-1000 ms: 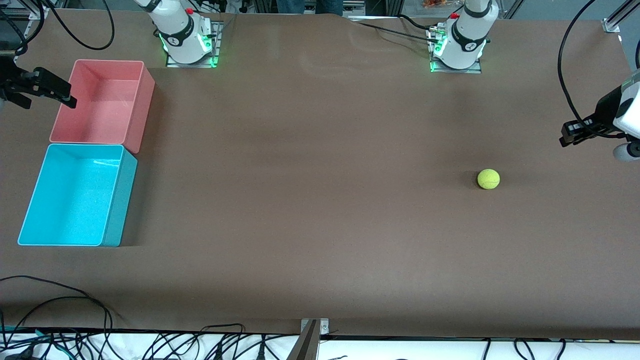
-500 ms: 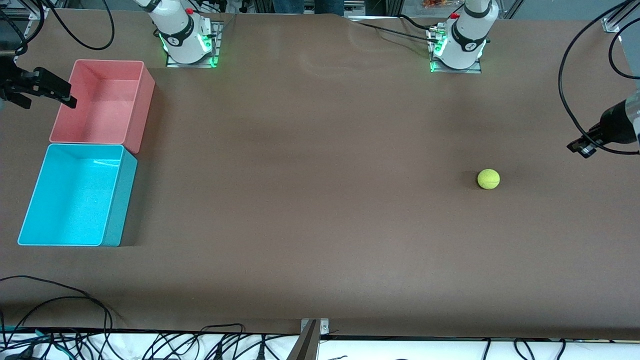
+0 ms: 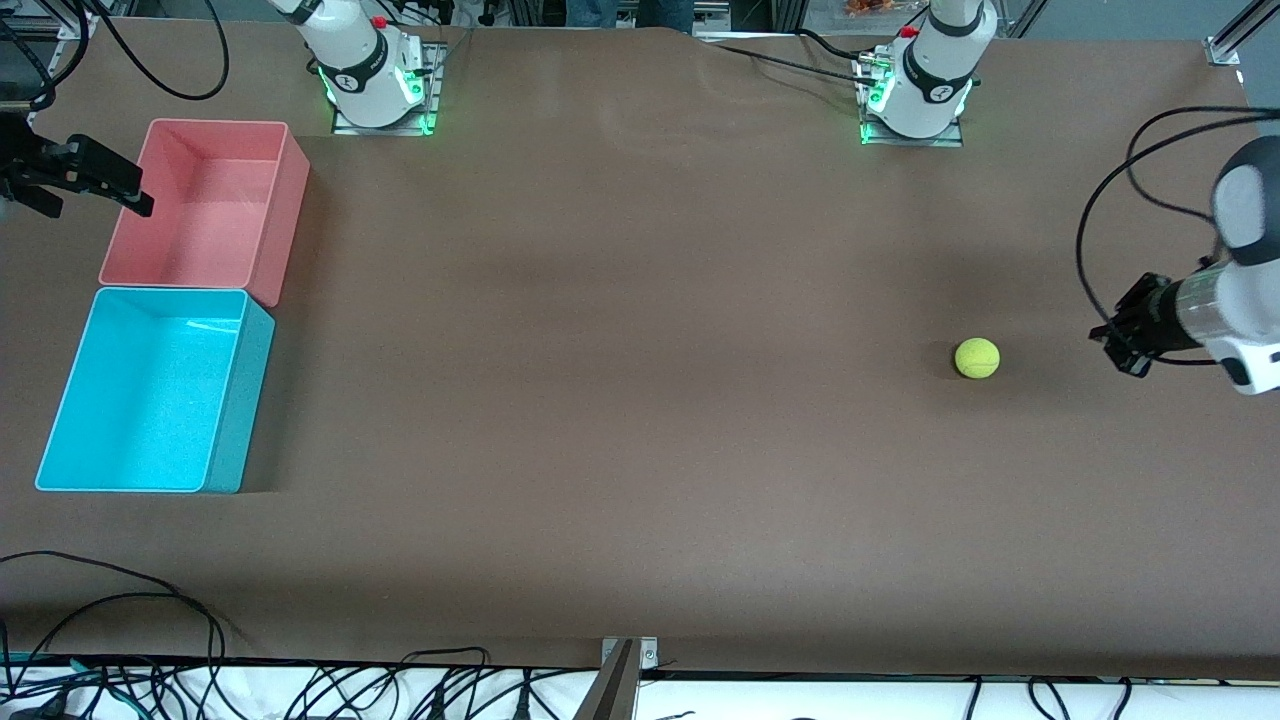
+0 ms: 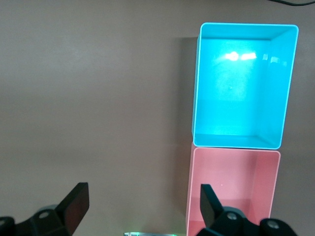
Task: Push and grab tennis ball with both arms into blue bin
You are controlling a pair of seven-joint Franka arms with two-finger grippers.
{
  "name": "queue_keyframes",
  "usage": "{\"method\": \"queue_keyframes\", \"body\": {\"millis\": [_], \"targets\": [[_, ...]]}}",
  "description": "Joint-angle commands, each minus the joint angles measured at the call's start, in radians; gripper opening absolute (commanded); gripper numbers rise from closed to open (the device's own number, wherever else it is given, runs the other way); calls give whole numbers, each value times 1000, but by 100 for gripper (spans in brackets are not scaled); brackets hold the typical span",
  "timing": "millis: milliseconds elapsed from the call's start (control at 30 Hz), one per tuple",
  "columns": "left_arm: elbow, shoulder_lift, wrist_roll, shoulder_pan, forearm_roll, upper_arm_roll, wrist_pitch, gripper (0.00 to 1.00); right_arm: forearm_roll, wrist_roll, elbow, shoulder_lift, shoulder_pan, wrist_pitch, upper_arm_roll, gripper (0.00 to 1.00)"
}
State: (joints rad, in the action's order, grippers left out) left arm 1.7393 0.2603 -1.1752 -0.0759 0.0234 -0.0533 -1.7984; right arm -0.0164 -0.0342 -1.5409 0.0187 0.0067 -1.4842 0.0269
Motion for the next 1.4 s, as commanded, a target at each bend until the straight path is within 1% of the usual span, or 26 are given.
{"method": "queue_keyframes", "body": {"millis": [0,67,100,267,433,800,1100,1167,1267,1367], "targets": [[184,-33,-89,-39,-8,1,-188,0,1,14,24,-6,6,21,2,100],[250,-42,-89,-62,-8,1,-267,0,1,14,24,-6,6,21,2,100],[329,-38,-99,-86,-10,3,-371,0,1,14,24,-6,6,21,2,100],[408,-33,-124,-99,-10,3,-502,0,1,14,24,-6,6,21,2,100],[485,0,-173,-99,-10,3,-659,0,1,14,24,-6,6,21,2,100],[497,94,-176,-97,-10,6,-746,0,1,14,24,-6,6,21,2,100],[494,96,-156,-97,1,1,-756,0,1,14,24,-6,6,21,2,100],[494,96,-156,-107,58,-2,-756,0,1,14,24,-6,6,21,2,100],[488,93,-156,-169,174,-7,-756,0,1,14,24,-6,6,21,2,100],[480,93,-156,-217,251,-5,-757,0,1,14,24,-6,6,21,2,100]]}}
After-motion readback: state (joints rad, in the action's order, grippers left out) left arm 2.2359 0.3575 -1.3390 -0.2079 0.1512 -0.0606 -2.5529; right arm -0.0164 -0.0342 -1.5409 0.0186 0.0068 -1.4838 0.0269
